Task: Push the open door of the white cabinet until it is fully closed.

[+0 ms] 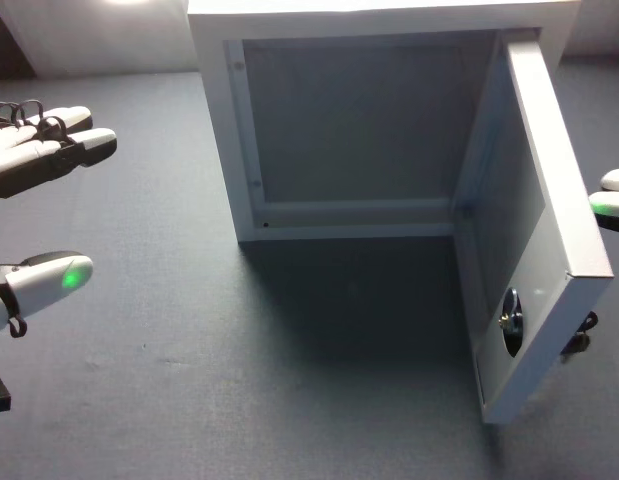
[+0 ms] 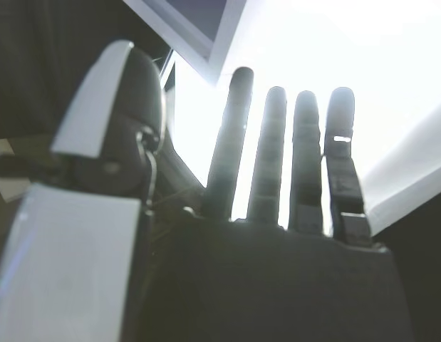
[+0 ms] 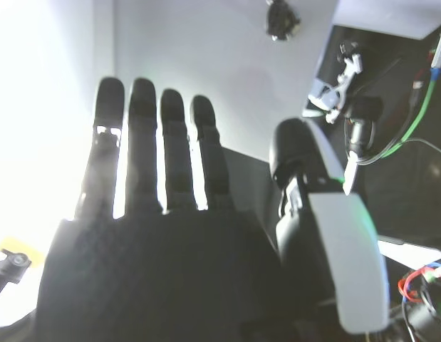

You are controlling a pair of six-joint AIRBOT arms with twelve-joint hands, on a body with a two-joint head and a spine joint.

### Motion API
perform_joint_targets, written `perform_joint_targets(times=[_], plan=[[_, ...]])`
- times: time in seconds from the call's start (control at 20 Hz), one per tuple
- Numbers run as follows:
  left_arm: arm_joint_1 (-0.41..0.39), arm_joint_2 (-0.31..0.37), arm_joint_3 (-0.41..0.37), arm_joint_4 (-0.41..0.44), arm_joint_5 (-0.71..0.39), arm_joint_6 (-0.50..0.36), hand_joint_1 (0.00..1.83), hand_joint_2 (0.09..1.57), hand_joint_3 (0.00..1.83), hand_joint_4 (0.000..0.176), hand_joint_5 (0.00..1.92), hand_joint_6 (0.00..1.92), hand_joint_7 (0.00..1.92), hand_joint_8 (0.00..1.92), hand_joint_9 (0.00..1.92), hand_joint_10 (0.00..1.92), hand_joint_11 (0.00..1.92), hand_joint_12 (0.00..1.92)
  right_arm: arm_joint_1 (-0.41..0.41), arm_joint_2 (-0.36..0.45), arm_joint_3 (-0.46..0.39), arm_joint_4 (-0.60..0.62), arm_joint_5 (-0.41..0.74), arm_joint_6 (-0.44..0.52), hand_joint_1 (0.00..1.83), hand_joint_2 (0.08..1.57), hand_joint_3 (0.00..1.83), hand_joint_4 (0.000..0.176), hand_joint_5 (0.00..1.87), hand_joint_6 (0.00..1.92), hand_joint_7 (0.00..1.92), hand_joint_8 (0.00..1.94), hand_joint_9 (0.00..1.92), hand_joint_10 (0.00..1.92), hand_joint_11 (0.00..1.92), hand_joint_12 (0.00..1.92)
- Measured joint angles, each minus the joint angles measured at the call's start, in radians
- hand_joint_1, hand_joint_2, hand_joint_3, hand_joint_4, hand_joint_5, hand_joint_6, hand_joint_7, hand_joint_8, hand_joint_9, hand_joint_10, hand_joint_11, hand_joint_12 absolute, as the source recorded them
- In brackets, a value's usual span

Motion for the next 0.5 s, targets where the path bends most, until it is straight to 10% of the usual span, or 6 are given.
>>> perform_joint_targets(times=[0.15,0.5], plan=[[0.000,0.000,0.000,0.002,0.001,0.000,0.42,1.26,0.00,0.000,0.15,0.00,0.06,0.00,0.04,0.00,0.00,0.36,0.057,-0.022,0.018,-0.054,-0.050,0.024,0.18,1.32,0.00,0.000,0.30,0.00,0.27,0.00,0.33,0.04,0.00,1.09],[0.000,0.000,0.000,-0.006,0.000,0.000,0.45,1.26,0.00,0.011,0.14,0.00,0.06,0.00,0.05,0.00,0.00,0.43,0.199,-0.121,0.071,-0.162,-0.174,0.074,0.12,1.36,0.01,0.000,0.28,0.00,0.28,0.00,0.31,0.02,0.00,1.14]])
